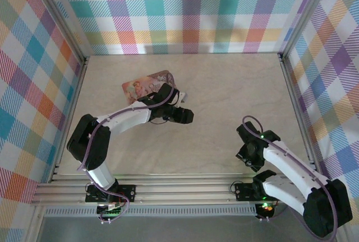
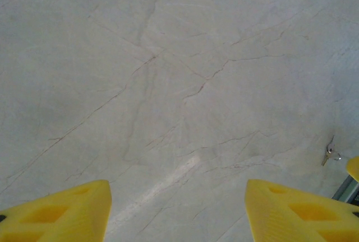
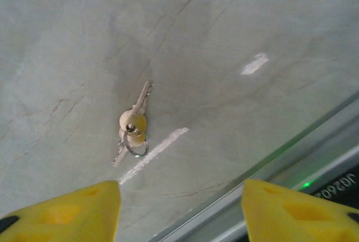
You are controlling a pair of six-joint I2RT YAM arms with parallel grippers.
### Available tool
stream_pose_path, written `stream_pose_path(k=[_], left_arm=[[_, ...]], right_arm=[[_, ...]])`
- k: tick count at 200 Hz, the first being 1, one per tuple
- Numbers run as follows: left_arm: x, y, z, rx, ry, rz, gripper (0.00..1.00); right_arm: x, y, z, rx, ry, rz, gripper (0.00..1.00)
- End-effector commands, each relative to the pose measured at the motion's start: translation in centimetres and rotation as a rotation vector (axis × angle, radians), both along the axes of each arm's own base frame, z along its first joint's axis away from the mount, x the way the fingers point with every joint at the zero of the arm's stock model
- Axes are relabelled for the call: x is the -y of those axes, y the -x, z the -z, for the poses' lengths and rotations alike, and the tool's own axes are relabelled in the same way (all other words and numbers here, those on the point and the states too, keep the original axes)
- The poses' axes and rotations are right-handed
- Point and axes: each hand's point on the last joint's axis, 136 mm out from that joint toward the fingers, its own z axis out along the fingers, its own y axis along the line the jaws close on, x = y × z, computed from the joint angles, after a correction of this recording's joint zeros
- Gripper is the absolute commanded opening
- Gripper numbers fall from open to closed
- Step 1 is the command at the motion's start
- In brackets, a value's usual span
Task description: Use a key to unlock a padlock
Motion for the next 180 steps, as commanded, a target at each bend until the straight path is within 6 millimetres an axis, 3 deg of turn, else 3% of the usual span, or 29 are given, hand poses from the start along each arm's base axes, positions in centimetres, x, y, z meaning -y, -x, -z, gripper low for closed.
stream_pose_path(k=[1, 79, 133, 180], left_arm=[[0.8, 0.5, -0.8, 0.017, 0.011, 0.063, 0.64], [0.3, 0.6, -0.7, 0.027, -0.005, 0.055, 0.63], [-0.2, 0.5, -0.9, 0.044, -0.029, 0.047, 0.63], [-1.6, 0.1, -0.9, 0.065, -0.071, 0.008, 0.63]], right_arm=[[-1.3, -1.8, 0.4, 0.037, -0.048, -0.002, 0.45], [-1.6, -3.5, 2.2, -0.030, 0.013, -0.104, 0.40], [-2.2, -4.5, 2.3, -0.046, 0.016, -0.208, 0.15], [-5.8, -7.5, 1.9, -0.043, -0.061, -0.348, 0.03]])
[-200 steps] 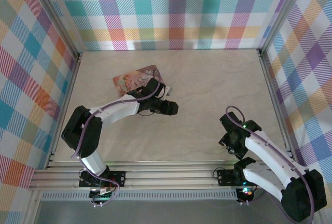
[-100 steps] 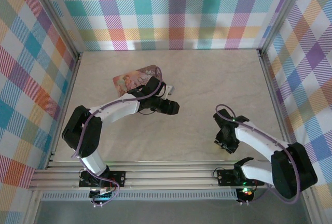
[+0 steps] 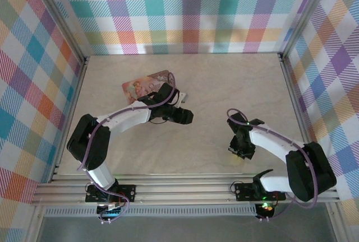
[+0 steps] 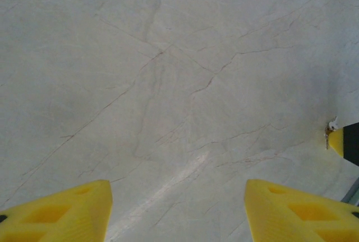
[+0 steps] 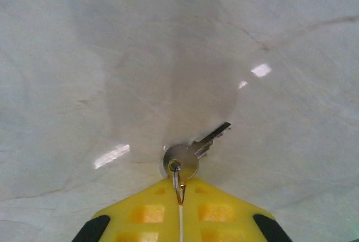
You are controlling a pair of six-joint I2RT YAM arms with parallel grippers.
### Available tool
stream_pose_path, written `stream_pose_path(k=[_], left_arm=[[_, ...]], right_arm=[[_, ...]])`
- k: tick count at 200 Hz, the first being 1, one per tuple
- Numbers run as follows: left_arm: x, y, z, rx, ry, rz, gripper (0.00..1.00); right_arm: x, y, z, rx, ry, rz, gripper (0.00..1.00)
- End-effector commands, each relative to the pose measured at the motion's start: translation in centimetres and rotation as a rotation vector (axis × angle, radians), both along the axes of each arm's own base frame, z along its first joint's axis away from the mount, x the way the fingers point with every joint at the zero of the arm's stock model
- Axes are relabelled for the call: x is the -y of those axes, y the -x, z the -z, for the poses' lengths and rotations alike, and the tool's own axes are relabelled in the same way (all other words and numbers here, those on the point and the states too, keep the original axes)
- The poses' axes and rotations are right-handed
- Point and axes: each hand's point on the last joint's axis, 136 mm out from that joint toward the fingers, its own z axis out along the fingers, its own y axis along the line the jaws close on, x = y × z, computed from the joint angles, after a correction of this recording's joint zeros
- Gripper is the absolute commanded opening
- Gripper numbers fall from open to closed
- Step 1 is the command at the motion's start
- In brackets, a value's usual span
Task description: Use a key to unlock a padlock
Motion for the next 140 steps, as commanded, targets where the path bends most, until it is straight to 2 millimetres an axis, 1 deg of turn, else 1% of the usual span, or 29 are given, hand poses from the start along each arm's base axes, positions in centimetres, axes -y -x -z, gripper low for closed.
stream_pose_path(k=[1, 15, 27, 28, 31, 33, 43, 44, 47, 49, 51, 59, 63, 77, 81, 94, 112, 117, 120, 124, 140], left_arm=[[-1.0, 0.1, -1.2, 0.041, -0.023, -0.009, 0.63], [-1.7, -0.1, -1.2, 0.041, -0.030, -0.036, 0.63], [-2.6, -0.3, -1.0, 0.034, -0.042, -0.072, 0.63], [-2.7, -0.3, -1.0, 0.034, -0.044, -0.076, 0.63], [-2.9, -0.4, -1.0, 0.032, -0.045, -0.085, 0.63], [-3.1, -0.5, -1.0, 0.031, -0.046, -0.094, 0.63], [-4.1, -0.7, -0.8, 0.021, -0.053, -0.133, 0.63], [-4.2, -0.8, -0.8, 0.021, -0.053, -0.139, 0.63], [-4.5, -0.8, -0.8, 0.018, -0.053, -0.149, 0.63], [-4.7, -0.9, -0.7, 0.017, -0.055, -0.157, 0.63], [-4.9, -0.9, -0.7, 0.015, -0.053, -0.164, 0.63], [-5.6, -1.1, -0.7, 0.010, -0.052, -0.192, 0.63], [-6.0, -1.1, -0.7, 0.006, -0.051, -0.206, 0.63], [-7.1, -1.1, -0.8, 0.006, -0.050, -0.241, 0.63], [-7.3, -1.1, -0.8, 0.006, -0.050, -0.247, 0.63], [-8.1, -1.0, -0.9, 0.009, -0.054, -0.268, 0.63], [-8.7, -0.7, -0.8, 0.008, -0.068, -0.280, 0.63], [-8.8, -0.7, -0.8, 0.006, -0.071, -0.284, 0.63], [-8.8, -0.6, -0.7, 0.005, -0.071, -0.285, 0.63], [-8.9, -0.6, -0.7, 0.004, -0.073, -0.287, 0.63], [-8.7, -0.4, -0.5, -0.014, -0.057, -0.296, 0.63]], right_arm=[[-2.8, -2.4, -0.2, 0.022, -0.070, -0.112, 0.03], [-4.5, -3.7, -0.5, 0.034, -0.083, -0.170, 0.02], [-6.7, -5.0, -0.9, 0.049, -0.102, -0.239, 0.01], [-7.1, -5.2, -1.0, 0.053, -0.105, -0.252, 0.01], [-7.5, -5.4, -1.0, 0.052, -0.107, -0.261, 0.01], [-8.1, -5.7, -1.1, 0.055, -0.112, -0.279, 0.01], [-9.9, -6.6, -1.4, 0.061, -0.123, -0.328, 0.01], [-10.4, -6.8, -1.5, 0.064, -0.127, -0.340, 0.01], [-10.8, -6.9, -1.5, 0.063, -0.130, -0.351, 0.01], [-11.5, -7.3, -1.6, 0.067, -0.137, -0.367, 0.01], [-11.7, -7.3, -1.6, 0.066, -0.137, -0.371, 0.01], [-13.8, -8.0, -1.9, 0.067, -0.164, -0.405, 0.00], [-14.4, -8.2, -1.9, 0.064, -0.175, -0.413, 0.00], [-17.8, -8.7, -1.9, 0.052, -0.275, -0.415, 0.02], [-18.4, -8.8, -2.0, 0.054, -0.295, -0.412, 0.03], [-20.8, -9.1, -2.3, 0.055, -0.388, -0.389, 0.09], [-22.3, -9.4, -3.0, 0.068, -0.448, -0.381, 0.18], [-22.4, -9.5, -3.3, 0.073, -0.456, -0.378, 0.24], [-22.5, -9.6, -3.5, 0.077, -0.461, -0.379, 0.29], [-22.5, -9.6, -3.8, 0.084, -0.463, -0.380, 0.32], [-22.4, -9.9, -5.2, 0.115, -0.467, -0.386, 0.42]])
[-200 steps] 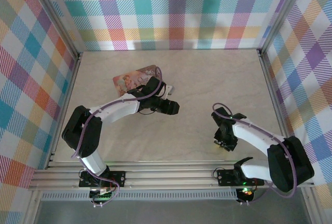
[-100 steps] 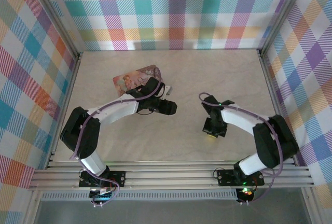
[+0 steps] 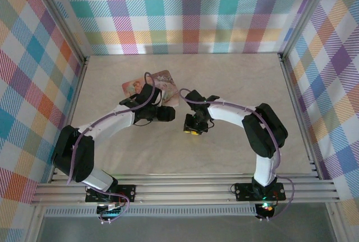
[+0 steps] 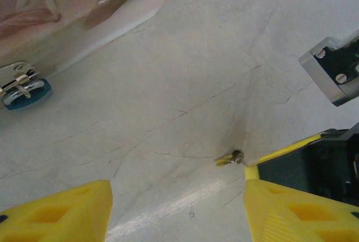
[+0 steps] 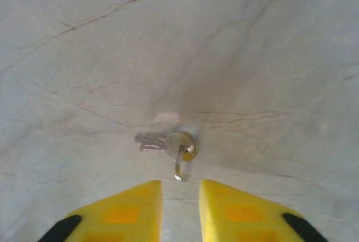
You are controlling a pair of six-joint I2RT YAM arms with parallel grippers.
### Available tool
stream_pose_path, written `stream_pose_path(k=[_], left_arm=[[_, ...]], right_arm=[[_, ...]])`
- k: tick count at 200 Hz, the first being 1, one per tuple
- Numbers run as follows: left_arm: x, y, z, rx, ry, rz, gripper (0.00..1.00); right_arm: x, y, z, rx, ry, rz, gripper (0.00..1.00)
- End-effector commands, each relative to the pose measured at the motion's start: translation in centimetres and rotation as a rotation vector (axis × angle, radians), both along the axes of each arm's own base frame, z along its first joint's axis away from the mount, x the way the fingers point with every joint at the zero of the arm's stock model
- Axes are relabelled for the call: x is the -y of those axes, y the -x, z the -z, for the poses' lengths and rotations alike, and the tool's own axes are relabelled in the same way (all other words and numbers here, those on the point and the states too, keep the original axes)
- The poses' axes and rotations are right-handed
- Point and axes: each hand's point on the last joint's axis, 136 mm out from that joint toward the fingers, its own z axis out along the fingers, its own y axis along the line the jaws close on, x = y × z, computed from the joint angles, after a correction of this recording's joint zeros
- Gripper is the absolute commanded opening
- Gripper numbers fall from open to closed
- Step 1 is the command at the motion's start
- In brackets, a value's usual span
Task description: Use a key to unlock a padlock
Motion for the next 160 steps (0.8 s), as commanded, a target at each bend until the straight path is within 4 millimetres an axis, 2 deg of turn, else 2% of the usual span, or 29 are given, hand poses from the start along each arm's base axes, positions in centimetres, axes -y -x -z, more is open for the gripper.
stream_pose_path(k=[1, 14, 34, 71, 96, 123, 160], left_arm=[[-0.6, 0.7, 0.1, -0.030, 0.005, -0.035, 0.63], [-0.1, 0.8, 0.3, -0.045, 0.031, -0.045, 0.62], [0.9, 0.9, 0.8, -0.058, 0.047, -0.048, 0.58], [3.8, 2.3, 2.1, -0.074, -0.031, 0.046, 0.52], [5.1, 3.5, 3.3, -0.096, -0.098, 0.069, 0.48], [5.2, 3.9, 4.8, -0.152, -0.169, -0.060, 0.37], [5.9, 4.7, 6.3, -0.245, -0.213, -0.247, 0.38]], right_arm=[[-1.4, -0.7, -3.1, 0.029, -0.093, 0.009, 0.42], [-1.0, -0.9, -4.2, 0.051, -0.101, 0.015, 0.47], [0.6, -1.1, -4.8, 0.064, -0.106, 0.052, 0.50], [4.3, -0.7, -3.5, 0.031, -0.105, 0.147, 0.50], [5.9, -0.1, -2.9, 0.034, -0.093, 0.175, 0.50], [7.0, 0.4, -2.2, 0.032, -0.078, 0.186, 0.51], [7.3, 0.7, -1.7, 0.031, -0.081, 0.177, 0.50]])
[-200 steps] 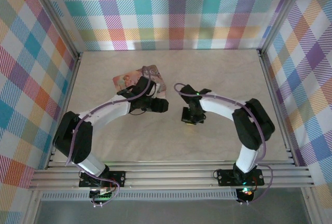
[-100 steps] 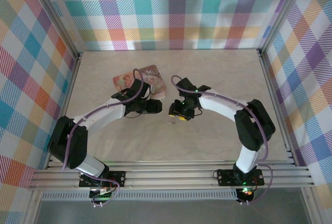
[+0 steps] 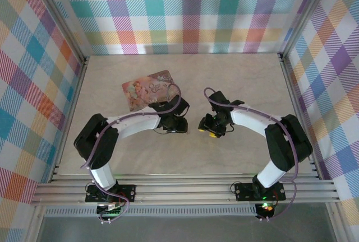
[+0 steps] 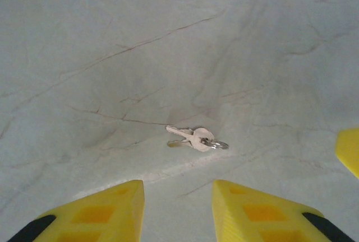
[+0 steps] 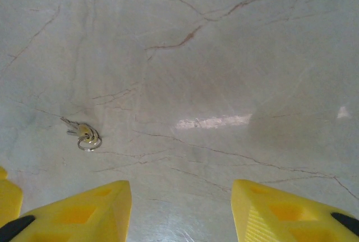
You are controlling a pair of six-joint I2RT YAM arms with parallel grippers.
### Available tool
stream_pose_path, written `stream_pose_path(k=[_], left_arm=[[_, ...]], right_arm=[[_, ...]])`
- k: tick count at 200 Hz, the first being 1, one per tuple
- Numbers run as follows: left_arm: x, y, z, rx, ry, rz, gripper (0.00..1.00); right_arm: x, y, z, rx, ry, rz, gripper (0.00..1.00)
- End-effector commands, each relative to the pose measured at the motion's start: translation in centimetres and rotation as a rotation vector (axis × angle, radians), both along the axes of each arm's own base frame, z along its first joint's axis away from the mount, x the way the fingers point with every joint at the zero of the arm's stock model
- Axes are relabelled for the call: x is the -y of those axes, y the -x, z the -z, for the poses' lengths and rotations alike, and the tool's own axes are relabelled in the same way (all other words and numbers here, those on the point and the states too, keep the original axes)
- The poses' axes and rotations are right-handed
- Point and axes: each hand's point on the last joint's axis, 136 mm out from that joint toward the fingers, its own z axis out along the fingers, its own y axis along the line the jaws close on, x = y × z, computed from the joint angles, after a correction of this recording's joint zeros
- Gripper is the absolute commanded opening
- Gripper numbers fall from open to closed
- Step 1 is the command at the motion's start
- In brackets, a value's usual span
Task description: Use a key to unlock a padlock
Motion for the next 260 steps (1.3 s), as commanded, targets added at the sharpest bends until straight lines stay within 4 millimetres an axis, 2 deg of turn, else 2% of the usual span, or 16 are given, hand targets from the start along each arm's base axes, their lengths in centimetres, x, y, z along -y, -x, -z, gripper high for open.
stream_pose_path(k=[1, 26, 67, 105, 125, 138, 173, 195, 237, 260], left_arm=[[-0.5, 0.7, 0.8, -0.052, -0.076, -0.179, 0.38], [0.9, 1.2, 1.2, -0.065, -0.106, -0.199, 0.42], [2.7, 0.6, 2.6, -0.071, -0.129, -0.183, 0.42], [3.4, 0.0, 3.4, -0.072, -0.150, -0.166, 0.42], [3.0, -0.1, 3.9, -0.076, -0.183, -0.161, 0.41], [2.8, 0.0, 4.2, -0.077, -0.202, -0.148, 0.37], [1.8, 0.2, 3.8, -0.053, -0.250, -0.114, 0.10], [1.4, 0.0, 3.3, -0.027, -0.267, -0.078, 0.00], [1.6, -0.6, 1.4, 0.042, -0.276, 0.078, 0.00], [2.1, -0.8, -0.4, 0.084, -0.242, 0.181, 0.00]], right_arm=[[0.0, -0.3, -0.7, 0.034, -0.030, -0.005, 0.50], [0.4, -0.2, -0.7, 0.044, -0.022, -0.016, 0.50], [1.8, 0.3, -0.7, 0.060, -0.009, -0.011, 0.50], [3.5, 1.1, -0.4, 0.069, -0.004, 0.012, 0.50], [4.1, 1.3, -0.1, 0.069, -0.007, 0.026, 0.50], [4.2, 1.3, -0.1, 0.071, -0.012, 0.032, 0.50], [4.3, 1.2, 0.1, 0.072, -0.019, 0.037, 0.50], [4.2, 1.0, 0.0, 0.072, -0.030, 0.042, 0.50], [4.0, 0.5, -0.4, 0.066, -0.089, 0.074, 0.50], [3.9, 0.2, -0.8, 0.079, -0.129, 0.093, 0.49]])
